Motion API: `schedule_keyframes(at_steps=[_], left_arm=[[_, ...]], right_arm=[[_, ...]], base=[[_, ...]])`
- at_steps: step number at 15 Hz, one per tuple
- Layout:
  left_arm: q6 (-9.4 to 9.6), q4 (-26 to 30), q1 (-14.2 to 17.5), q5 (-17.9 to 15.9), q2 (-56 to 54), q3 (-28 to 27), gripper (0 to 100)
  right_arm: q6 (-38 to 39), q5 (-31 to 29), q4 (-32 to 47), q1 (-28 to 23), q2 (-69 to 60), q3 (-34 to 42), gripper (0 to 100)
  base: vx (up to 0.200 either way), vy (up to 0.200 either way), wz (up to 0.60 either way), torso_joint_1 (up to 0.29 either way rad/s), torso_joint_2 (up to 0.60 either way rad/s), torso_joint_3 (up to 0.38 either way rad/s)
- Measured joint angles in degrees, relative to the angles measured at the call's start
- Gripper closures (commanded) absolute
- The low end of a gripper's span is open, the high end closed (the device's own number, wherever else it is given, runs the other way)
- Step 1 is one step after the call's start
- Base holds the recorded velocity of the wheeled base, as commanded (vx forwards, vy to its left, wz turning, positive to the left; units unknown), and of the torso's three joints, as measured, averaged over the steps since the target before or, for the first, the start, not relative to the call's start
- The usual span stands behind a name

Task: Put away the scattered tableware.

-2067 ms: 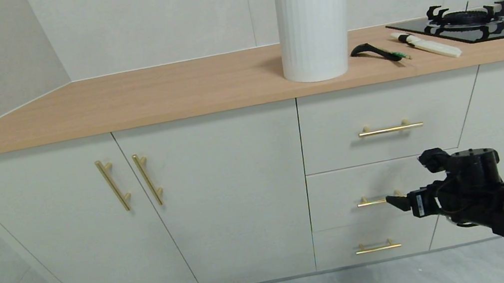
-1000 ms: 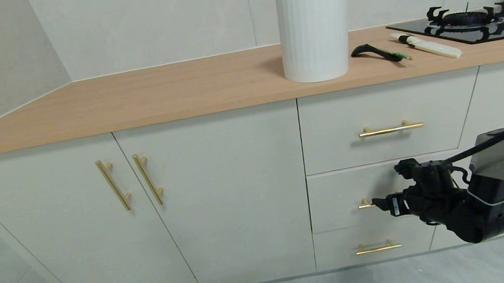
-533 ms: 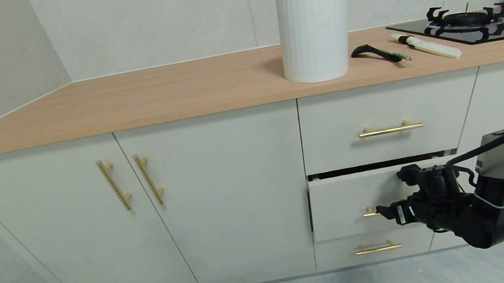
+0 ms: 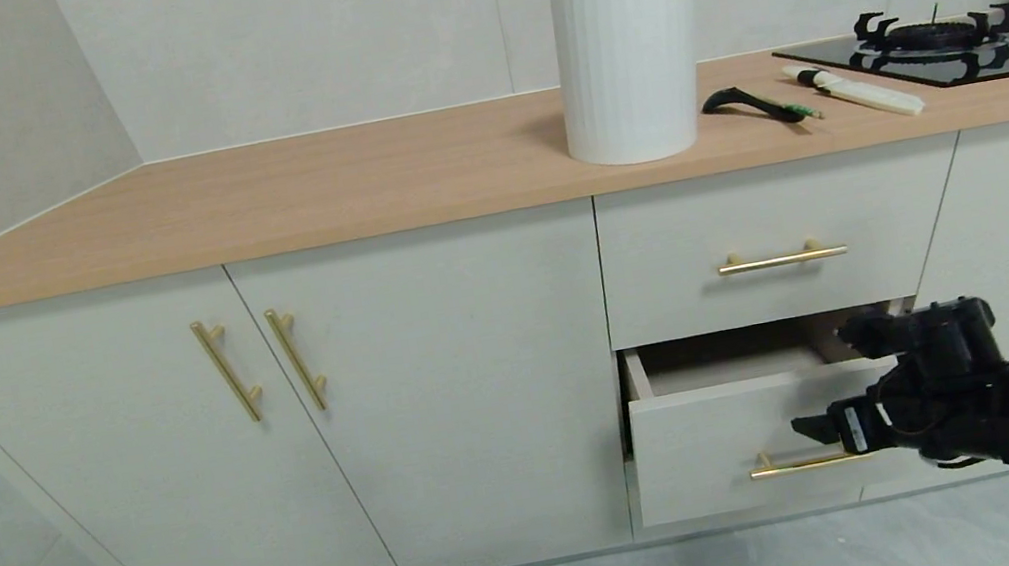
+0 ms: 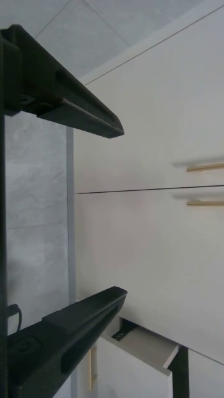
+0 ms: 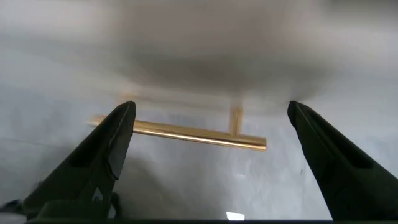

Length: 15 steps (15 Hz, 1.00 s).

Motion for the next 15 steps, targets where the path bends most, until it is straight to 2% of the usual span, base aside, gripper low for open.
schedule_keyframes(at_steps=[2, 5, 7, 12, 15], left_arm=[[0.0, -0.02, 0.0, 0.02, 0.0, 0.0, 0], [0.0, 0.0, 0.02, 0.0, 0.0, 0.0, 0], [0.0, 0.0, 0.0, 0.02, 0.0, 0.0, 0], [0.0, 0.0, 0.0, 0.02, 0.0, 0.0, 0], [0.0, 0.0, 0.02, 0.04, 0.0, 0.0, 0]], right_arm=[[0.02, -0.66, 5.83, 0.45, -9.03, 0.02, 0], [0.32, -3.58, 7.34, 1.08, -14.84, -1.54, 0], [0.46, -5.0, 2.3, 1.3, -12.68, -2.26, 0], [0.32, -12.03, -17.9, 2.01, 0.85, -2.61, 0], [0.32, -12.42, -16.84, 2.6, 4.79, -2.08, 0]], base=[[0.0, 0.0, 0.0, 0.0, 0.0, 0.0], [0.0, 0.0, 0.0, 0.0, 0.0, 0.0], [0.0, 0.0, 0.0, 0.0, 0.0, 0.0], [0.0, 0.0, 0.0, 0.0, 0.0, 0.0], [0.0, 0.0, 0.0, 0.0, 0.0, 0.0]])
